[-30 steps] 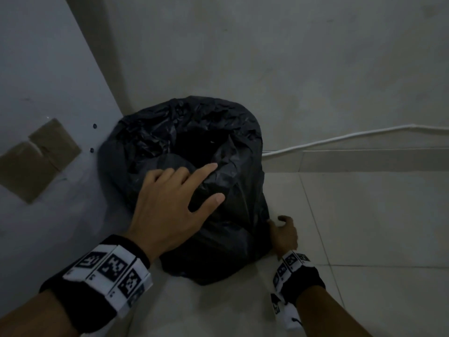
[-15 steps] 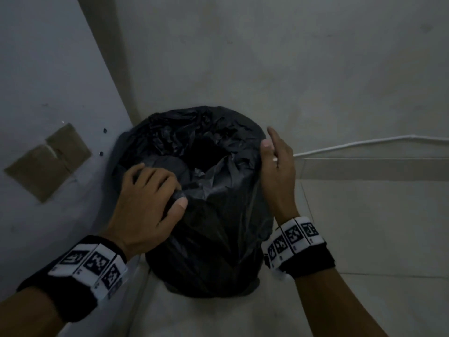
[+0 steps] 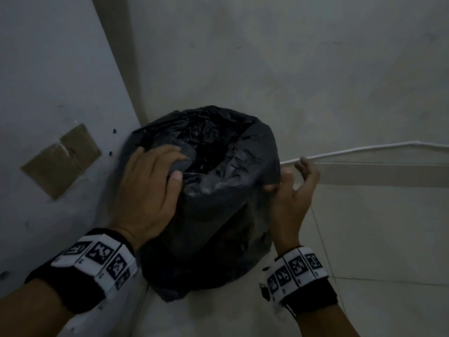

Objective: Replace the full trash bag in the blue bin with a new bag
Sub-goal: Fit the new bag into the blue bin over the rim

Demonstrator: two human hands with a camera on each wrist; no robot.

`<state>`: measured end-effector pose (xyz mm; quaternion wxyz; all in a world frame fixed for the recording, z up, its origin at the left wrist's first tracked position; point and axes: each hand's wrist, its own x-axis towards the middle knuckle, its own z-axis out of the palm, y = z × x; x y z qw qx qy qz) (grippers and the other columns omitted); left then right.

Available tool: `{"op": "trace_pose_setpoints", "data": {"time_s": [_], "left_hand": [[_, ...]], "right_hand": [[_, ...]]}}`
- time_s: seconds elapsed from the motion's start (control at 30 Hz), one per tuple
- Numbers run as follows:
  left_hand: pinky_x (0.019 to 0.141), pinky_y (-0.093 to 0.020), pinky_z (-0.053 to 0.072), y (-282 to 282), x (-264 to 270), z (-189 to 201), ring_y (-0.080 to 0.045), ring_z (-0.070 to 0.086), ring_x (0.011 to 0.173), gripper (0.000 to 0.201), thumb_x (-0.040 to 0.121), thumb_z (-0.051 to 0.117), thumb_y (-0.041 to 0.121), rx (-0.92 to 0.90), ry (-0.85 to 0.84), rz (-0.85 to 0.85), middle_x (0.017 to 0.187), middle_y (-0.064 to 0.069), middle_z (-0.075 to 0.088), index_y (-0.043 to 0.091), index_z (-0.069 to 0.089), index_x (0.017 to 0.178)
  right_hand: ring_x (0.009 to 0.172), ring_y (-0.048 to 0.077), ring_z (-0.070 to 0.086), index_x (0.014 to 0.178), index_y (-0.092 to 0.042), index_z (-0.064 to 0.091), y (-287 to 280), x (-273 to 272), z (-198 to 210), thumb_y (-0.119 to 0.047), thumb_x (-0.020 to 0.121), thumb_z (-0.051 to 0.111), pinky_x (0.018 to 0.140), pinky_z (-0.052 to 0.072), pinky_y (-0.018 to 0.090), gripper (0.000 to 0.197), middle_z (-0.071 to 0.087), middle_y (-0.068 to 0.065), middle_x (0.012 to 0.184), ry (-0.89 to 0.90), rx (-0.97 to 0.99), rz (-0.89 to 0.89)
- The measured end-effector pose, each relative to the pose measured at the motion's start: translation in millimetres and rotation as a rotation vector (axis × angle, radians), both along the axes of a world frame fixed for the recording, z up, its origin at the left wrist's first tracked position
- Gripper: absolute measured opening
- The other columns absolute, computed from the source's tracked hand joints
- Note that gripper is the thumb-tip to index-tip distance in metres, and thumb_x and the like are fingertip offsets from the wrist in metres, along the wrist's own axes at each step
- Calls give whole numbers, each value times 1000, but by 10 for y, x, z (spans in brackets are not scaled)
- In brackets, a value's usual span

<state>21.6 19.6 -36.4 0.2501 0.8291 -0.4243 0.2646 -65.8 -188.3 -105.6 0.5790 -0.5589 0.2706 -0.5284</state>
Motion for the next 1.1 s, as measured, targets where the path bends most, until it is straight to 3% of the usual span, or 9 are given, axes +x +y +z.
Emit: {"op": "trace_pose_setpoints", "data": {"time_s": [0.07, 0.17, 0.3, 0.4, 0.47, 0.63, 0.83, 1.0, 1.1], "left_hand": [[111, -44, 28, -111, -116, -6, -19, 46, 115, 41, 97, 31, 33, 62, 69, -39, 123, -7, 59, 11, 53, 124], [108, -37, 30, -204, -225, -89, -14, 50, 113, 54, 97, 23, 50, 238, 143, -25, 125, 1, 60, 19, 48, 133], [96, -34, 31, -205, -234, -126, -17, 57, 97, 57, 96, 19, 58, 379, 98, 23, 109, 7, 64, 26, 47, 134], [92, -38, 36, -210, -237, -128, -18, 56, 89, 56, 95, 20, 59, 396, 47, 42, 97, 7, 63, 29, 51, 131], [91, -39, 38, -211, -236, -136, -19, 56, 86, 56, 95, 21, 61, 391, 28, 51, 92, 7, 61, 30, 53, 129], [85, -38, 39, -147, -171, -132, -19, 56, 93, 55, 93, 29, 61, 385, 19, 31, 105, 1, 56, 31, 50, 133], [87, -41, 38, -71, -127, -130, -23, 56, 98, 59, 92, 34, 60, 431, -24, 55, 109, 2, 59, 28, 43, 140], [90, -39, 36, -101, -124, -175, -20, 55, 88, 48, 93, 33, 58, 366, 10, 18, 91, 7, 60, 25, 59, 117], [91, -38, 31, -93, -62, -188, -18, 52, 85, 50, 94, 28, 61, 290, 30, 20, 85, 9, 58, 24, 61, 96]], "right_hand": [[63, 21, 61, 131, -27, 44, -151, 0, -204, -19, 96, 43, 75, 53, 46, 36, 51, 3, 131, 104, 220, 46], [86, 29, 64, 143, -31, 32, -343, -18, -571, -18, 89, 45, 75, 50, 41, 58, 51, 15, 133, 352, 408, 199], [104, 27, 60, 146, -25, 34, -396, -113, -793, -9, 91, 56, 86, 54, 45, 62, 52, 0, 117, 553, 378, 439], [97, 30, 66, 102, -18, 66, -333, -116, -892, -12, 86, 65, 84, 54, 43, 18, 69, 4, 98, 689, 115, 463], [90, 31, 66, 76, -22, 62, -292, -98, -973, -18, 86, 66, 75, 51, 36, 12, 70, 10, 88, 722, 28, 392], [91, 22, 57, 103, -6, 63, -204, -197, -1186, -19, 95, 56, 73, 38, 25, 16, 53, 2, 100, 914, -115, 341], [97, 23, 60, 104, -4, 65, -264, -214, -1326, -13, 91, 54, 81, 45, 28, 19, 68, 12, 109, 986, 61, 399], [110, 29, 58, 132, -19, 52, -249, -192, -1268, -12, 95, 50, 87, 45, 32, 38, 58, 13, 124, 722, 51, 297], [94, 31, 59, 150, -30, 25, -243, -103, -1168, -17, 101, 34, 69, 47, 34, 51, 54, 4, 117, 490, 413, 309]]}}
